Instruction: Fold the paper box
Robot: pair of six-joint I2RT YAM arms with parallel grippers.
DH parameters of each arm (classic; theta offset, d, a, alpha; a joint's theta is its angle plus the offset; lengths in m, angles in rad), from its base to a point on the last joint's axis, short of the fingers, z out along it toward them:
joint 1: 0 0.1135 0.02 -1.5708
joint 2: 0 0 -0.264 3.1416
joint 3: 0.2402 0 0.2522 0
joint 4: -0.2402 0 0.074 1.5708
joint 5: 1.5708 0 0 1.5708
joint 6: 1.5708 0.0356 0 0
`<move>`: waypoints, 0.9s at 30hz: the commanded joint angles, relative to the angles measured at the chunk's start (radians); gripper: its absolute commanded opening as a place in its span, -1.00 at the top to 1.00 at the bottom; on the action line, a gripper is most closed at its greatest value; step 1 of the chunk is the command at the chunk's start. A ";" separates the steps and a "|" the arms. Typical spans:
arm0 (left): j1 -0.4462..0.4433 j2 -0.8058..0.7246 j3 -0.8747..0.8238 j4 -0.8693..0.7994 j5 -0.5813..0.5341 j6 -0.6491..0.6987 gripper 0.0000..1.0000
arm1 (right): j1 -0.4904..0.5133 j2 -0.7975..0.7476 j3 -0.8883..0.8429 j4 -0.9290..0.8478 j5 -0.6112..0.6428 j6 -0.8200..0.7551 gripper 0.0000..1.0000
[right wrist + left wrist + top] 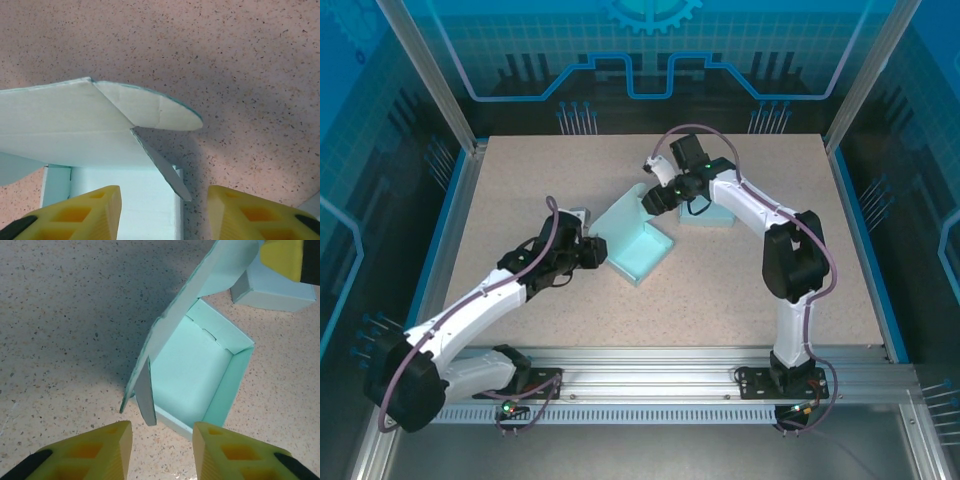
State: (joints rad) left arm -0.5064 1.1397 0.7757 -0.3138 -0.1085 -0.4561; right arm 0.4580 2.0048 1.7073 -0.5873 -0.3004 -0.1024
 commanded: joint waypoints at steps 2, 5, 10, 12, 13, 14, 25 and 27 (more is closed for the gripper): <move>-0.011 0.044 -0.007 0.034 -0.064 -0.018 0.23 | 0.003 0.042 0.048 -0.026 -0.028 -0.023 0.00; -0.016 0.078 -0.003 0.052 -0.077 -0.015 0.24 | 0.011 0.058 0.060 -0.025 -0.022 -0.024 0.01; -0.026 0.129 0.013 0.083 -0.108 -0.007 0.38 | 0.024 0.077 0.076 -0.029 0.003 -0.026 0.14; -0.030 0.149 0.030 0.087 -0.119 -0.001 0.57 | 0.029 0.078 0.080 -0.033 0.003 -0.024 0.29; -0.032 0.157 0.036 0.089 -0.125 0.002 0.67 | 0.033 0.075 0.076 -0.030 0.008 -0.022 0.37; -0.033 0.165 0.043 0.091 -0.129 0.003 0.78 | 0.036 0.070 0.071 -0.027 0.012 -0.018 0.44; -0.034 0.224 0.092 0.165 -0.186 -0.007 1.00 | 0.125 -0.109 -0.189 0.171 0.255 0.157 1.00; -0.035 0.244 0.114 0.186 -0.194 -0.004 1.00 | 0.149 -0.147 -0.249 0.238 0.320 0.201 1.00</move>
State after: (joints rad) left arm -0.5339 1.3590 0.8318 -0.2264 -0.2817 -0.4660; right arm 0.5522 1.9182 1.5200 -0.4393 -0.0586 0.0040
